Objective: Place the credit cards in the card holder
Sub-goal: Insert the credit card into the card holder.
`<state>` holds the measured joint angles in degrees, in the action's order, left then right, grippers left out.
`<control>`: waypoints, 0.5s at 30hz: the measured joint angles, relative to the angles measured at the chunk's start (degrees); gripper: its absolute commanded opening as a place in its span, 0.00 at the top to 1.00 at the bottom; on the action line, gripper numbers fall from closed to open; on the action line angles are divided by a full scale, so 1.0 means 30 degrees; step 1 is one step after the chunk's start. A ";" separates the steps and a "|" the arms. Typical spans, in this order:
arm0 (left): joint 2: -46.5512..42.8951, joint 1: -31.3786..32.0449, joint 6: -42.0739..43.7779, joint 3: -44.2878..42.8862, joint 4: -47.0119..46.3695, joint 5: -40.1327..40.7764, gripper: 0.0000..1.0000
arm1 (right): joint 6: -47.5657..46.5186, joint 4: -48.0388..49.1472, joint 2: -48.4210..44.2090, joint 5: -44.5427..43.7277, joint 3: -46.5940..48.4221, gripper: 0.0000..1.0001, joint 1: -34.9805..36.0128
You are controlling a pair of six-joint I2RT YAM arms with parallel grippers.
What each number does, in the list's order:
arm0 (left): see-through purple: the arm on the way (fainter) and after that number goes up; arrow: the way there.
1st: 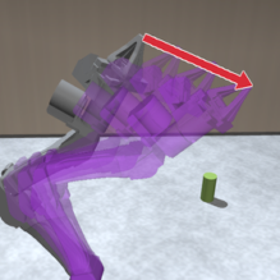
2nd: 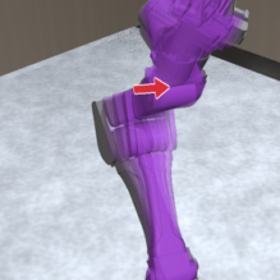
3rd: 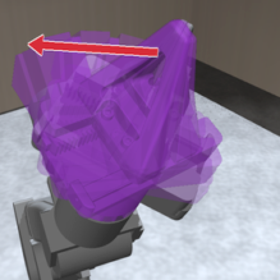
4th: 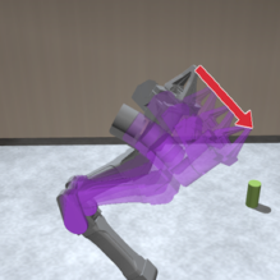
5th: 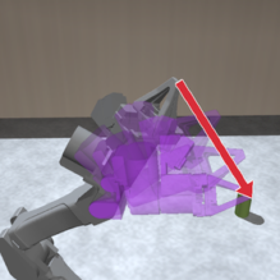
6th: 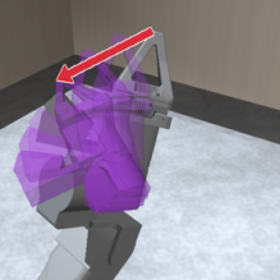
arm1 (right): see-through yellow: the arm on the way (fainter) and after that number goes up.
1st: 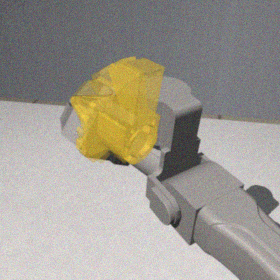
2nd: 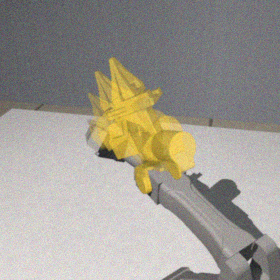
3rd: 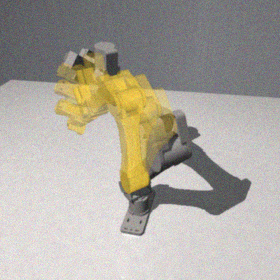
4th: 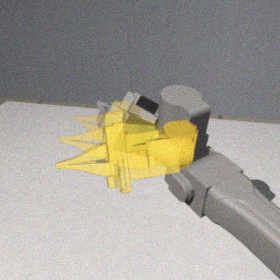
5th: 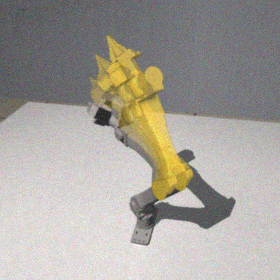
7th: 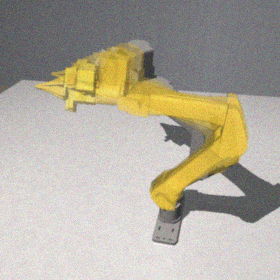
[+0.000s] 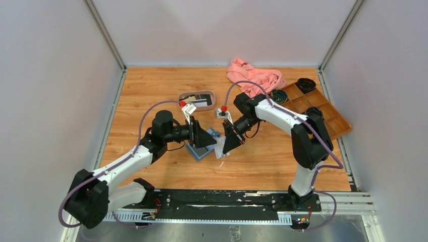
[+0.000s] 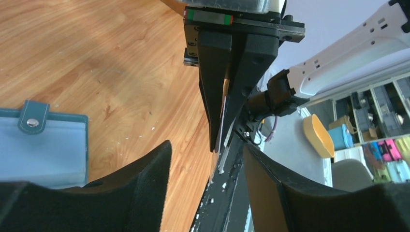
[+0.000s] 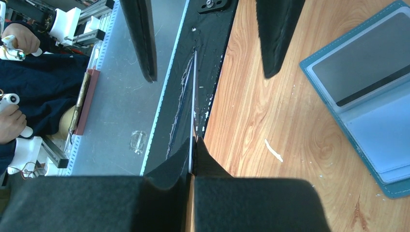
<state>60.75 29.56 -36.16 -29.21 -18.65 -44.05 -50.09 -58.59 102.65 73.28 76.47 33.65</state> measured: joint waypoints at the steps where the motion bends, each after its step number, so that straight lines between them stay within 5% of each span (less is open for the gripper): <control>1: 0.0408 0.0095 0.0087 -0.0255 -0.0007 -0.0109 0.44 | -0.0036 -0.0036 0.0022 -0.0015 0.0000 1.00 0.0022; 15: 0.3315 0.0525 0.0670 -0.1916 0.0721 -0.2288 0.65 | -0.0233 -0.0466 0.0138 -0.0321 0.0204 1.00 0.0036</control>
<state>70.70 31.14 -34.15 -34.96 -16.49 -50.92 -50.78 -59.99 103.07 72.31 77.08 33.76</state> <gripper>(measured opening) 0.355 0.007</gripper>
